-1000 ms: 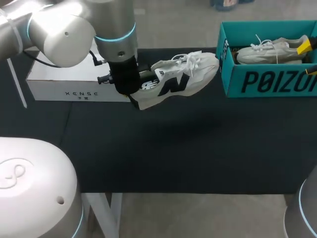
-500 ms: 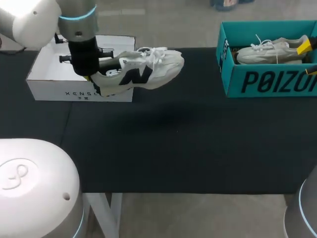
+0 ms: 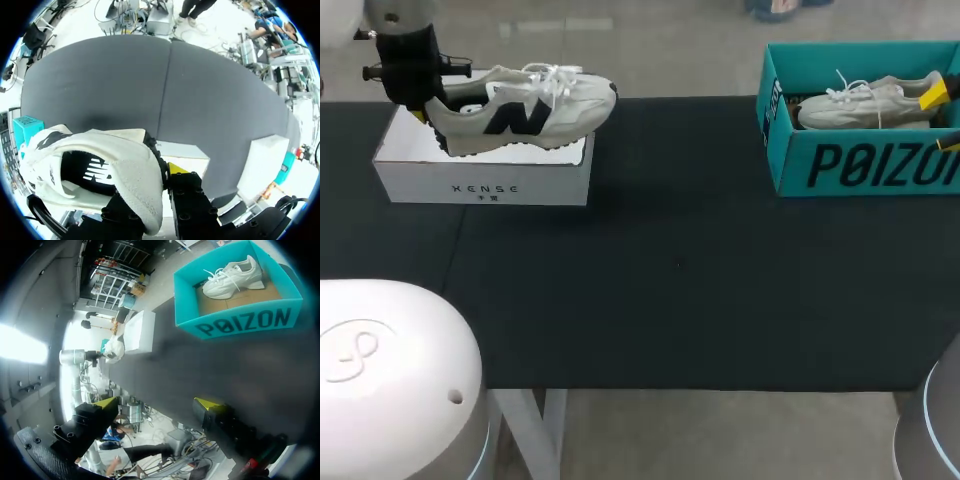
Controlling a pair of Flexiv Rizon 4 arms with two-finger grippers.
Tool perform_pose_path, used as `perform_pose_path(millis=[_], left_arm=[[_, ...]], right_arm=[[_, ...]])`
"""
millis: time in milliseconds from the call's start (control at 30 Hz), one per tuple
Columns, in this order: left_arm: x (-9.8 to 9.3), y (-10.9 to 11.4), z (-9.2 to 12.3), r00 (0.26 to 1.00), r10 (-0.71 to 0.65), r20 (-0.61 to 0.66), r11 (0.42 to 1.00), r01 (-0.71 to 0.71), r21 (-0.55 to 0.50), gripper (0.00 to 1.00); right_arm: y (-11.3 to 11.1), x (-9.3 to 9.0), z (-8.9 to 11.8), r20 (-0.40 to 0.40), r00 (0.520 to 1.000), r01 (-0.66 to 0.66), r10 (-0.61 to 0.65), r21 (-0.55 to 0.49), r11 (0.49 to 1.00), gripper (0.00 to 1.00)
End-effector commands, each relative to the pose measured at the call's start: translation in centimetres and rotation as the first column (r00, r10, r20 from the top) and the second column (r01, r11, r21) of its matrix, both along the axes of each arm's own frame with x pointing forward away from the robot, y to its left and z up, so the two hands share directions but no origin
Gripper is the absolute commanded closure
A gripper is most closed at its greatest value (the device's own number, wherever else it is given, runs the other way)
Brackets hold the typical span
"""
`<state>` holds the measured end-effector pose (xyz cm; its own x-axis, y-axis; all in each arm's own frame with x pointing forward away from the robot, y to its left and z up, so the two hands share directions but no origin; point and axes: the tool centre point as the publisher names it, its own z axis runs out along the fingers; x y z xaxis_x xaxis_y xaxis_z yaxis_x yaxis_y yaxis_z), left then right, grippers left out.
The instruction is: Take the shoe out of the shoebox, open the shoe tongue, remove and reinsert the insole, then place the shoe into the shoebox
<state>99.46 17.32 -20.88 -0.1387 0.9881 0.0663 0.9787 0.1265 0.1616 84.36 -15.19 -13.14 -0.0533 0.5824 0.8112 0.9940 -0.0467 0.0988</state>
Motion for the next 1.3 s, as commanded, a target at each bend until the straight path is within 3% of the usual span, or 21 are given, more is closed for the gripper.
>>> perform_pose_path(millis=[33, 300, 600, 1133, 1300], left_arm=[[2.1, 2.3, 0.8, 0.999, -0.017, -0.030, 1.000, 0.016, -0.017, 1.00], [5.3, 6.0, 1.2, 0.992, -0.078, -0.098, 0.995, 0.083, 0.052, 1.00], [9.3, 8.2, 0.3, 0.991, -0.092, -0.099, 0.990, 0.102, 0.100, 1.00], [9.3, 8.2, 0.3, 0.991, -0.092, -0.099, 0.990, 0.102, 0.100, 1.00], [9.5, 7.5, -0.3, 0.972, -0.196, -0.132, 0.960, 0.218, 0.178, 1.00]], right_arm=[[0.0, 0.0, 0.0, -0.002, 1.000, 0.001, -0.001, -0.003, 1.000, 0.00], [0.0, 0.0, 0.0, -0.002, 1.000, 0.001, -0.001, -0.003, 1.000, 0.00], [0.0, 0.0, 0.0, -0.002, 1.000, 0.001, -0.001, -0.003, 1.000, 0.00], [0.0, 0.0, 0.0, -0.002, 1.000, 0.001, -0.001, -0.003, 1.000, 0.00], [0.0, 0.0, 0.0, -0.002, 1.000, 0.001, -0.001, -0.003, 1.000, 0.00]])
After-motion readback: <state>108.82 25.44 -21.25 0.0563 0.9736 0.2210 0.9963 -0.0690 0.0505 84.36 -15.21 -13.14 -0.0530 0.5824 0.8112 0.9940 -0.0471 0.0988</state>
